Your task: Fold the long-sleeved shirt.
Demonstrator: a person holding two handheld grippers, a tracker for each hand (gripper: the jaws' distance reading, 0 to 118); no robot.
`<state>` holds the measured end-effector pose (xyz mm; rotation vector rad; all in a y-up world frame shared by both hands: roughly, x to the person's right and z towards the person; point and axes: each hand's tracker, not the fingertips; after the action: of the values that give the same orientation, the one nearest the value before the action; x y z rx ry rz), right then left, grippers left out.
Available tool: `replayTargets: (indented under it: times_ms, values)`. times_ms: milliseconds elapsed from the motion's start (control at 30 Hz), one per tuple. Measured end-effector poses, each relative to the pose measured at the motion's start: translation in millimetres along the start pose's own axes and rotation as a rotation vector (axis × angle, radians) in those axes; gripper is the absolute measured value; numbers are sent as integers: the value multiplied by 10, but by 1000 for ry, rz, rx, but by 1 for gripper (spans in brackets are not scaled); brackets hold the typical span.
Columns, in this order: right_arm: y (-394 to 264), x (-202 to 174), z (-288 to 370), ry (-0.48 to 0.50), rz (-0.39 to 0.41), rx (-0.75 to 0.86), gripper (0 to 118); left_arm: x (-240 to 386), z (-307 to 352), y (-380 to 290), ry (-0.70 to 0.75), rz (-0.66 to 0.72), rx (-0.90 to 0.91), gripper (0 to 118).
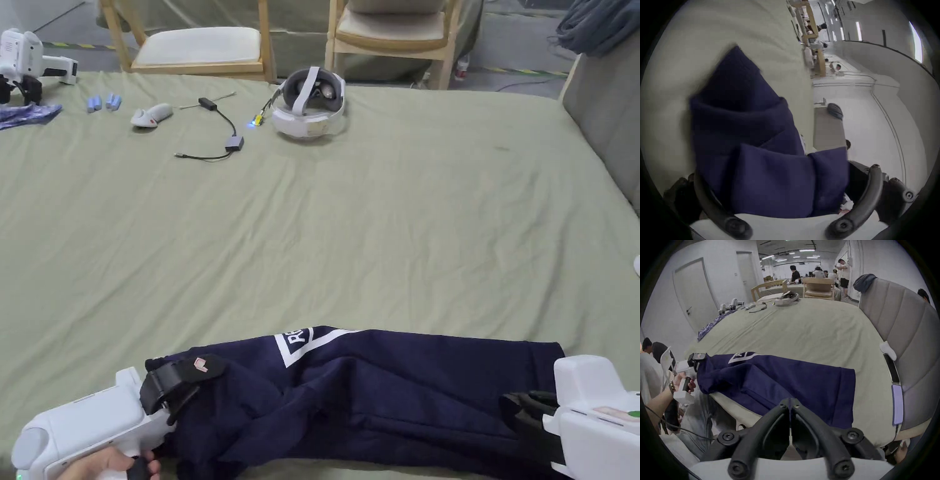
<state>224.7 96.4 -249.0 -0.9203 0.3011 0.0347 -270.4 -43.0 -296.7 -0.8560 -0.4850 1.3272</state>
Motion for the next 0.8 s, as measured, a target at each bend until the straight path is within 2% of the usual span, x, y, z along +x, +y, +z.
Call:
replayTargets:
  times_ms: [67,100,167,200,233,300,400,467,533,600,700,800]
  values:
    - [11,-17,24,-11,0,-1,0,95,-164,-51,18,-56,-3,110]
    - [10,-19,37,-12,-1,2,0,-156,-204,259,47,-82,16,102]
    - [2,-16,56,-11,-6,5,0,-87,-223,417,118,-180,28,38]
    - [-10,0,45,-13,-8,6,0,-120,-250,515,249,-234,28,37]
    - [-16,5,50,-15,-10,6,0,-80,-373,196,302,-226,2,37]
    - [-24,11,72,-21,-10,5,0,-45,-258,308,236,-203,8,37]
    - [-32,40,105,-27,-14,7,0,24,-51,492,275,-319,37,35]
    - [-13,26,126,-27,-10,8,0,79,161,677,275,-311,44,31]
    - [-1,11,131,-30,-6,10,0,293,259,548,287,-340,55,31]
    - [5,17,117,-25,-7,14,0,382,485,646,353,-433,97,31]
    - [15,1,87,-15,-9,19,0,422,788,829,422,-415,158,31]
    - [21,-18,54,-4,-2,21,0,423,1010,1102,527,-466,181,31]
